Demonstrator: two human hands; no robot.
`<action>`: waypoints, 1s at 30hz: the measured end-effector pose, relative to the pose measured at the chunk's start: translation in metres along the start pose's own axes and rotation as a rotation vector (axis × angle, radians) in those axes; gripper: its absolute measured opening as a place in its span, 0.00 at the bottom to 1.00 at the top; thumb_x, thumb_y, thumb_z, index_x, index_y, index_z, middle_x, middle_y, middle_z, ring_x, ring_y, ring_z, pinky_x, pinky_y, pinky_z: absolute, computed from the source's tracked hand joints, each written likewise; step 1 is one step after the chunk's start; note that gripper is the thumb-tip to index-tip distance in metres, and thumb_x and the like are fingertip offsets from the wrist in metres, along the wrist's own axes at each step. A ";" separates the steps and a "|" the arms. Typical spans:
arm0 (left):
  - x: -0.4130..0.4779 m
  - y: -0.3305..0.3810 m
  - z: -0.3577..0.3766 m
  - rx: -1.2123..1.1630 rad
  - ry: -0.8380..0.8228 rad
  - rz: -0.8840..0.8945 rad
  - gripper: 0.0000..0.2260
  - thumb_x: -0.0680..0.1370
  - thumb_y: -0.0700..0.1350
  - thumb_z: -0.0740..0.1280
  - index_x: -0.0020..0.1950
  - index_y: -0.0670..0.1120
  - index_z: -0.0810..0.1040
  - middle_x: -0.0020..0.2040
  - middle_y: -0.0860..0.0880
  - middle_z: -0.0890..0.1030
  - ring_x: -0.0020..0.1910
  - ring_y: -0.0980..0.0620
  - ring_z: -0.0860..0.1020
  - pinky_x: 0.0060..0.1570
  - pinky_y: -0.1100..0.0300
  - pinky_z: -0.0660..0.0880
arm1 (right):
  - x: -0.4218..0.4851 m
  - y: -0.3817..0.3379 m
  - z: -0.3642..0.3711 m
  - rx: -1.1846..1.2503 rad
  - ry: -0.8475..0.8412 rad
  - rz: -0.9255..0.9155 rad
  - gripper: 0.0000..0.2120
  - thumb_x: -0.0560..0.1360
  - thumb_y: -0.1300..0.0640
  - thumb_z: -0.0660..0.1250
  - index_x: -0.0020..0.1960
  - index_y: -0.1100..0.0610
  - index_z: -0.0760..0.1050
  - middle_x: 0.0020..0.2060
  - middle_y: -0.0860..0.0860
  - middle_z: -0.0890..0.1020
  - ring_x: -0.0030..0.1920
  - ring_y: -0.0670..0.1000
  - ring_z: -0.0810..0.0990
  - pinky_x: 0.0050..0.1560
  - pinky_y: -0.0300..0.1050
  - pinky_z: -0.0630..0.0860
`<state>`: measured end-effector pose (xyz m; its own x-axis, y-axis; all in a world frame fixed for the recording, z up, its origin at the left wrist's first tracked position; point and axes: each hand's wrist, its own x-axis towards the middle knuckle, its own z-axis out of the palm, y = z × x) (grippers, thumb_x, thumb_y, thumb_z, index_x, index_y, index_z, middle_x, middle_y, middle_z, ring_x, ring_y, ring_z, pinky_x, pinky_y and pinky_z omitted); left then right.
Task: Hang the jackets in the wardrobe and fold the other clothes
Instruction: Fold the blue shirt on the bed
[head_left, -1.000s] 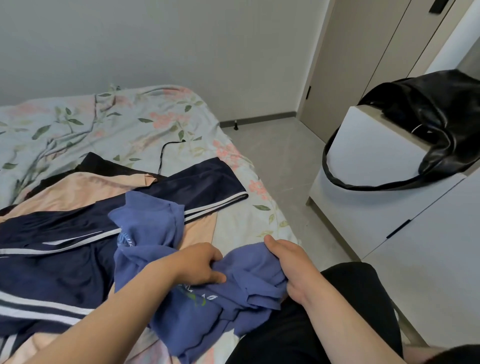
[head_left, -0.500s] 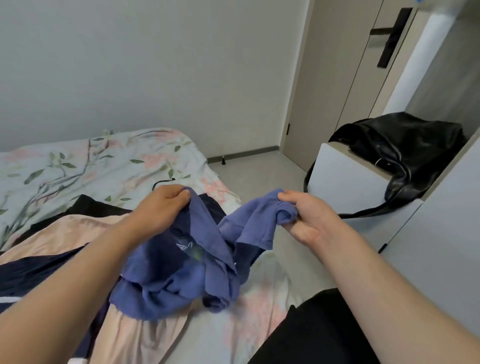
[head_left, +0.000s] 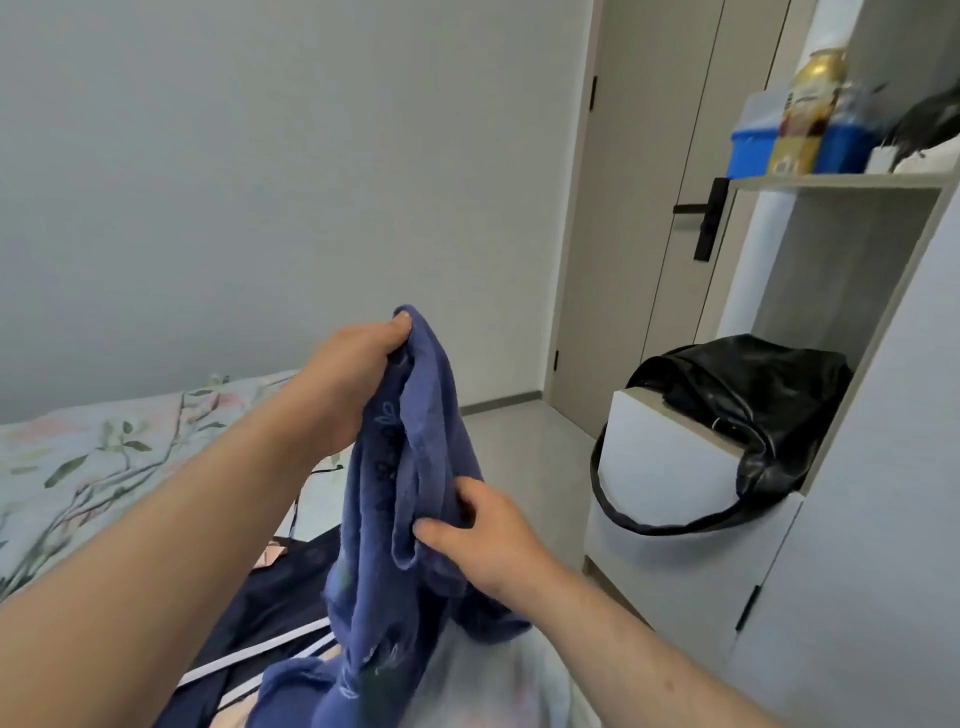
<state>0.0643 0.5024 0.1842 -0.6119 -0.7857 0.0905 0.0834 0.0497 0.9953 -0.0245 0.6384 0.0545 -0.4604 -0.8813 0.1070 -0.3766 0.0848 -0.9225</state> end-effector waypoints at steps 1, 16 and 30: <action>-0.001 0.005 0.002 -0.001 -0.004 0.002 0.13 0.80 0.52 0.65 0.44 0.44 0.81 0.36 0.47 0.85 0.35 0.49 0.84 0.40 0.55 0.77 | 0.002 -0.003 0.000 0.012 0.037 -0.012 0.05 0.71 0.49 0.69 0.41 0.49 0.76 0.34 0.42 0.82 0.36 0.40 0.79 0.41 0.38 0.76; 0.032 0.029 -0.047 0.385 0.137 -0.070 0.12 0.77 0.47 0.71 0.44 0.38 0.80 0.40 0.39 0.84 0.36 0.42 0.81 0.39 0.54 0.77 | 0.034 -0.077 -0.142 0.240 0.028 0.149 0.23 0.68 0.41 0.74 0.53 0.58 0.80 0.46 0.55 0.86 0.46 0.55 0.84 0.51 0.48 0.81; 0.044 0.071 -0.042 0.257 0.037 0.131 0.11 0.81 0.49 0.64 0.44 0.45 0.80 0.40 0.46 0.82 0.39 0.48 0.77 0.43 0.55 0.73 | 0.041 -0.130 -0.183 -0.181 0.183 0.095 0.12 0.76 0.64 0.60 0.42 0.60 0.81 0.33 0.52 0.83 0.30 0.48 0.79 0.32 0.38 0.73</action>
<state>0.0770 0.4455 0.2578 -0.5800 -0.7838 0.2219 -0.0456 0.3032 0.9518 -0.1414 0.6761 0.2471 -0.6321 -0.7679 0.1035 -0.4547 0.2595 -0.8520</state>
